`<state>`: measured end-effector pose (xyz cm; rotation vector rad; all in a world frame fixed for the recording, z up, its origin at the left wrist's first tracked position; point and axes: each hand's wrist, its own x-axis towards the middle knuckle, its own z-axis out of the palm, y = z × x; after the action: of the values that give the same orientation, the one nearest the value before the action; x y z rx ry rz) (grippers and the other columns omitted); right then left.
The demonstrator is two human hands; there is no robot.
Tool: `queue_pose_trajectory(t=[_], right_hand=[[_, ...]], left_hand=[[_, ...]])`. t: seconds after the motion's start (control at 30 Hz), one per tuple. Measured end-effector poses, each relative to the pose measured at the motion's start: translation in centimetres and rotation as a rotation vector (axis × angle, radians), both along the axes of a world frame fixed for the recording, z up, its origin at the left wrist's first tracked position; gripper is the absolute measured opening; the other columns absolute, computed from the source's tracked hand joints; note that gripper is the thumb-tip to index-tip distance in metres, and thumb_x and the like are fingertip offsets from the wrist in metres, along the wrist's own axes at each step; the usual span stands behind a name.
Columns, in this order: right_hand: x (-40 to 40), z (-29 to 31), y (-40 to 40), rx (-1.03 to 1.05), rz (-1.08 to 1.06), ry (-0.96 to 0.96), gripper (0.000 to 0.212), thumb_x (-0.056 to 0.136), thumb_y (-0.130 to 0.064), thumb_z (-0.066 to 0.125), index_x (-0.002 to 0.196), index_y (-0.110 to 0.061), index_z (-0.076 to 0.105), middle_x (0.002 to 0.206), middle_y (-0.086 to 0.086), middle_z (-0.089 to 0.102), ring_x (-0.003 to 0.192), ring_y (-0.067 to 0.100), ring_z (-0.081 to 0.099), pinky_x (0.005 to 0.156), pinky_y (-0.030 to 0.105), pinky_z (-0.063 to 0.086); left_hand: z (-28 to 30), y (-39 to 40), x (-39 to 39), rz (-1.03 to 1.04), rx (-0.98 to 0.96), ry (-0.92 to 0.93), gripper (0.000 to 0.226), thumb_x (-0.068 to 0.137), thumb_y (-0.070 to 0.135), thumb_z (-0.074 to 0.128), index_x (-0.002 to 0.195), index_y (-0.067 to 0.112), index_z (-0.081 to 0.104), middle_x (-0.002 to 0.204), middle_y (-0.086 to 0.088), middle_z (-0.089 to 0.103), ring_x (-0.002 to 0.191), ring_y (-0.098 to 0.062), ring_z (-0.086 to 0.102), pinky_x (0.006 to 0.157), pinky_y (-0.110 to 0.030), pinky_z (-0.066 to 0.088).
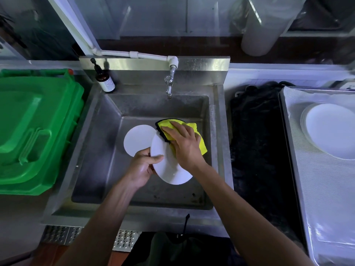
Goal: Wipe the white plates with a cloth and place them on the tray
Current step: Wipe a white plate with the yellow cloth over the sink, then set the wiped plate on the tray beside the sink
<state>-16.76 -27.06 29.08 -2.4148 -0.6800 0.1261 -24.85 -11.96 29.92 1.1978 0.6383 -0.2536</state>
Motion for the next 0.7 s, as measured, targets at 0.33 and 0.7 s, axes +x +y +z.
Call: queue_pose_trajectory(t=[0.33, 0.7], right_hand=[[-0.4, 1.0, -0.6, 0.024, -0.082, -0.045, 0.054, 0.092, -0.011, 0.055, 0.141, -0.033, 0.054, 0.148, -0.003, 0.048, 0.121, 0.03, 0.048, 0.091, 0.05, 0.045], [0.5, 3.0, -6.0, -0.02, -0.299, -0.093, 0.062, 0.088, 0.004, 0.053, 0.142, -0.026, 0.056, 0.137, 0.004, 0.056, 0.106, 0.033, 0.056, 0.089, 0.05, 0.05]], left_hand=[[-0.3, 0.3, 3.0, -0.137, 0.146, -0.015, 0.022, 0.092, -0.001, 0.063, 0.106, 0.011, 0.074, 0.099, -0.009, 0.076, 0.094, -0.028, 0.07, 0.077, -0.04, 0.056], [0.8, -0.3, 7.7, -0.441, 0.722, -0.253, 0.01, 0.098, 0.023, 0.057, 0.097, 0.02, 0.067, 0.09, -0.007, 0.072, 0.084, -0.026, 0.067, 0.069, -0.039, 0.049]])
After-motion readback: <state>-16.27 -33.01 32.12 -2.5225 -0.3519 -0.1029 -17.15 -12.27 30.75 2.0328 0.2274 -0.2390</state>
